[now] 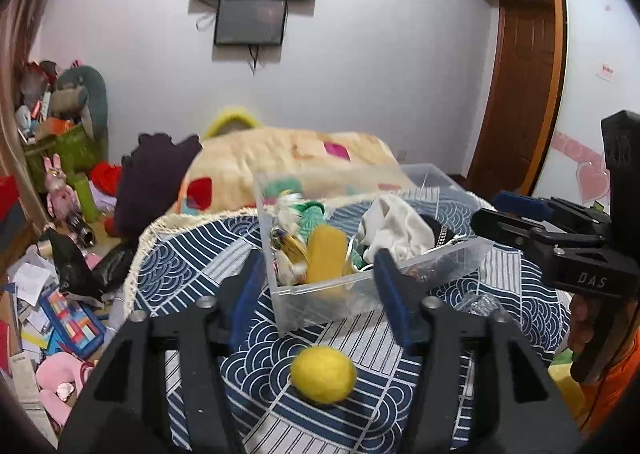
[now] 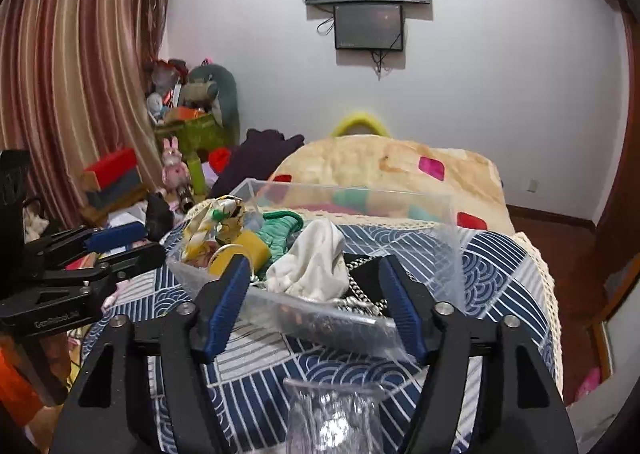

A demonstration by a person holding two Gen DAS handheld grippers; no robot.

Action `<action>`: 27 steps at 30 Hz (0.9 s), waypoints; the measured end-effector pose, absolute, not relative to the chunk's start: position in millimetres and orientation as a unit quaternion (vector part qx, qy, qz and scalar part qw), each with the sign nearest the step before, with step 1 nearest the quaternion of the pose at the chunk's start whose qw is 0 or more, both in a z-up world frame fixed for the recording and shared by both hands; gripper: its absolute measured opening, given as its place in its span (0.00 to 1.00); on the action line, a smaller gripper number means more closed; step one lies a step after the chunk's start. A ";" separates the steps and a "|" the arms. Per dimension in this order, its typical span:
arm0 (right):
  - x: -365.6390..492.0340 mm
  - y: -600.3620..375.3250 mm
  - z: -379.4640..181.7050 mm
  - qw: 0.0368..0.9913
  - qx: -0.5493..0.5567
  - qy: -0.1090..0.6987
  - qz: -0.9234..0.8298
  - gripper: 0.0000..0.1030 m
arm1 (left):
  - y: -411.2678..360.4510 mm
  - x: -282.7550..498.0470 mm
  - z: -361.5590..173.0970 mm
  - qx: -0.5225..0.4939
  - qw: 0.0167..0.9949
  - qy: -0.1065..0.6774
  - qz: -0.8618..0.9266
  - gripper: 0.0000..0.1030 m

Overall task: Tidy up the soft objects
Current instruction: 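Carry the cloth with left tool while right tool carries the bag, releasing both into the box, then grasp the yellow felt ball with left tool while right tool grasps the clear glove bag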

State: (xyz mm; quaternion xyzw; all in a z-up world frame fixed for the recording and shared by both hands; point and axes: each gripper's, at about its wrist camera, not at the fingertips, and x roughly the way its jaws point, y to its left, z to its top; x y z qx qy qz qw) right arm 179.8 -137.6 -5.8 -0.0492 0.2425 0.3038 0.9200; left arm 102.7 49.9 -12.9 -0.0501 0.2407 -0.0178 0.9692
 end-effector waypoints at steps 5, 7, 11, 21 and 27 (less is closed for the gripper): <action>168.1 -151.2 -13.0 0.922 -0.039 0.244 0.298 0.71 | 50.7 89.5 -20.8 -0.054 0.966 0.252 -0.020 0.66; 165.5 -155.1 -20.2 0.921 -0.036 0.250 0.297 0.72 | 50.4 89.6 -28.6 -0.056 0.963 0.264 -0.021 0.67; 161.2 -158.6 -39.0 0.915 -0.038 0.274 0.295 0.72 | 48.5 90.5 -49.3 -0.061 0.955 0.291 -0.025 0.67; 156.3 -163.2 -99.6 0.896 -0.033 0.346 0.276 0.72 | 42.2 99.9 -92.7 -0.082 0.936 0.342 -0.028 0.67; 151.5 -167.9 -99.9 0.901 -0.031 0.340 0.268 0.55 | 44.0 111.7 -105.5 -0.111 0.927 0.356 -0.039 0.66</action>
